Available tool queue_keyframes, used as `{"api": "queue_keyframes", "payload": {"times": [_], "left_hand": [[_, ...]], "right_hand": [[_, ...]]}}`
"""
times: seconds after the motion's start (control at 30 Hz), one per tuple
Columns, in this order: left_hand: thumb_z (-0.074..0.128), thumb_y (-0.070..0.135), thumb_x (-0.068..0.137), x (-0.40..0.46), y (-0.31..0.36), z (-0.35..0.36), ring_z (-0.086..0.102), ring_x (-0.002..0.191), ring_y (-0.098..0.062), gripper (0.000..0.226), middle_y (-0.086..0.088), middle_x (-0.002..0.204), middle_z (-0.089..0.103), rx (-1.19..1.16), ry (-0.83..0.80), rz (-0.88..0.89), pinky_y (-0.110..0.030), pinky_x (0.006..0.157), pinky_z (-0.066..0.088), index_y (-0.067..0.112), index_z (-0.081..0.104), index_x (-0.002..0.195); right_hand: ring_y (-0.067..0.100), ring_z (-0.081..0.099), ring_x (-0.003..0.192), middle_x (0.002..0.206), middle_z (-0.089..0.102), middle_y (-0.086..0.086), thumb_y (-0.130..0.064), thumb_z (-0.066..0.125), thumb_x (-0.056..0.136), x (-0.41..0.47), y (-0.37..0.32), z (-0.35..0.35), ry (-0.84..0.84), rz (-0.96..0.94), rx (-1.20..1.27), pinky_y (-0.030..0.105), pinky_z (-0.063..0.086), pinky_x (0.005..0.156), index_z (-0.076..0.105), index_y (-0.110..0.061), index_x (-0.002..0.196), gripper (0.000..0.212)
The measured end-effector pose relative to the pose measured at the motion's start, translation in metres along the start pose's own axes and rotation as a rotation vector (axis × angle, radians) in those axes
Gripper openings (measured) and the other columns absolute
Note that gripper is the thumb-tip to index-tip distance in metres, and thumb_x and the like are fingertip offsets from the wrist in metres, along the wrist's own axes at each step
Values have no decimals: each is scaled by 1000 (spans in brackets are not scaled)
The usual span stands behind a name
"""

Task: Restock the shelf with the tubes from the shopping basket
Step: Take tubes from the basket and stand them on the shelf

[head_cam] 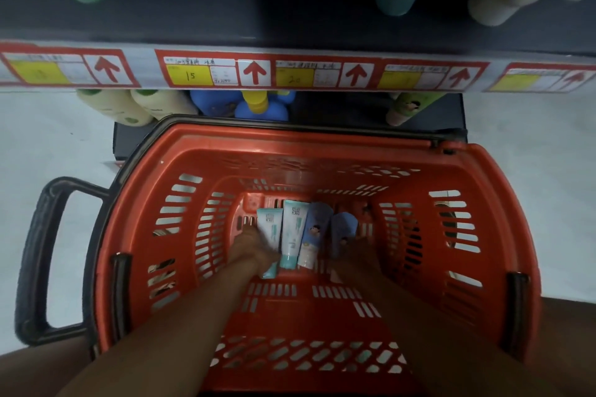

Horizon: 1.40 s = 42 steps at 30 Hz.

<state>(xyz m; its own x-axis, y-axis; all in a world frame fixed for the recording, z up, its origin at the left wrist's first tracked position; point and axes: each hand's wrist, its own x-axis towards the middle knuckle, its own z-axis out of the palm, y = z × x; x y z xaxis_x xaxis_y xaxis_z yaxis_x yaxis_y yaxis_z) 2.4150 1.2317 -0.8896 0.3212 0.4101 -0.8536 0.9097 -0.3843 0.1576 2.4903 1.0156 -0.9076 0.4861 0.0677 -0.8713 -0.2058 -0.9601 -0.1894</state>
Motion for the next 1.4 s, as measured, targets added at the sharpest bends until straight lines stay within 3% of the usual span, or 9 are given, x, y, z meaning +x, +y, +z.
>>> {"api": "queue_keyframes", "payload": {"times": [0.13, 0.3, 0.4, 0.53, 0.77, 0.93, 1.07, 1.23, 1.4], "left_hand": [[90, 36, 75, -21, 3, -12, 66, 118, -27, 98, -7, 131, 66, -70, 48, 30, -33, 94, 55, 8, 34, 151], [89, 59, 51, -52, 18, -21, 68, 105, -25, 91, -1, 116, 69, -83, 166, 174, -36, 87, 58, 20, 51, 124], [86, 52, 50, -70, 27, -25, 69, 101, -29, 83, -4, 110, 71, -134, 221, 244, -41, 86, 58, 20, 53, 118], [84, 51, 56, -123, 47, -45, 70, 103, -32, 80, -6, 114, 71, -170, 278, 337, -41, 84, 58, 19, 49, 121], [89, 35, 68, -200, 72, -69, 64, 88, -24, 59, -1, 101, 63, -206, 405, 521, -32, 65, 45, 19, 47, 106], [90, 35, 67, -252, 93, -85, 67, 95, -22, 60, 1, 105, 64, -234, 493, 655, -38, 72, 58, 22, 47, 106], [86, 37, 66, -293, 114, -98, 66, 92, -17, 58, 6, 100, 63, -259, 567, 761, -38, 71, 60, 26, 46, 105], [83, 34, 72, -344, 145, -115, 65, 87, -14, 45, 9, 93, 61, -292, 651, 869, -27, 57, 47, 30, 43, 93], [82, 44, 69, -384, 176, -134, 66, 95, -12, 52, 9, 100, 61, -298, 730, 993, -30, 65, 56, 31, 42, 100]], "right_hand": [[27, 62, 116, 121, 63, 11, -20, 79, 88, -17, -3, -11, 38, -6, 115, 30, 47, 84, 62, -6, 127, 45], [31, 59, 126, 135, 60, 14, -17, 72, 94, -55, -8, -29, 70, -119, 222, 33, 48, 98, 56, -3, 136, 47], [16, 69, 99, 113, 73, 5, -26, 75, 88, -81, -10, -46, 212, -177, 228, 23, 53, 78, 69, -10, 119, 35], [26, 71, 101, 114, 72, 8, -46, 73, 73, -99, -9, -69, 384, -203, 154, 33, 57, 77, 63, -13, 119, 58], [34, 67, 102, 110, 64, 14, -27, 80, 81, -195, -31, -124, 548, -318, 247, 29, 41, 67, 46, -5, 113, 51], [17, 66, 74, 91, 64, 1, -40, 74, 66, -240, -34, -162, 690, -466, 237, 39, 58, 59, 49, -19, 101, 48], [24, 65, 80, 94, 61, 2, -35, 71, 67, -282, -38, -195, 765, -518, 291, 40, 57, 65, 45, -18, 101, 46], [24, 66, 81, 93, 65, 0, -42, 67, 63, -317, -41, -237, 864, -586, 358, 40, 58, 67, 46, -24, 103, 48], [27, 63, 91, 105, 65, 4, -34, 74, 74, -355, -45, -284, 980, -643, 388, 34, 46, 64, 45, -20, 111, 49]]}}
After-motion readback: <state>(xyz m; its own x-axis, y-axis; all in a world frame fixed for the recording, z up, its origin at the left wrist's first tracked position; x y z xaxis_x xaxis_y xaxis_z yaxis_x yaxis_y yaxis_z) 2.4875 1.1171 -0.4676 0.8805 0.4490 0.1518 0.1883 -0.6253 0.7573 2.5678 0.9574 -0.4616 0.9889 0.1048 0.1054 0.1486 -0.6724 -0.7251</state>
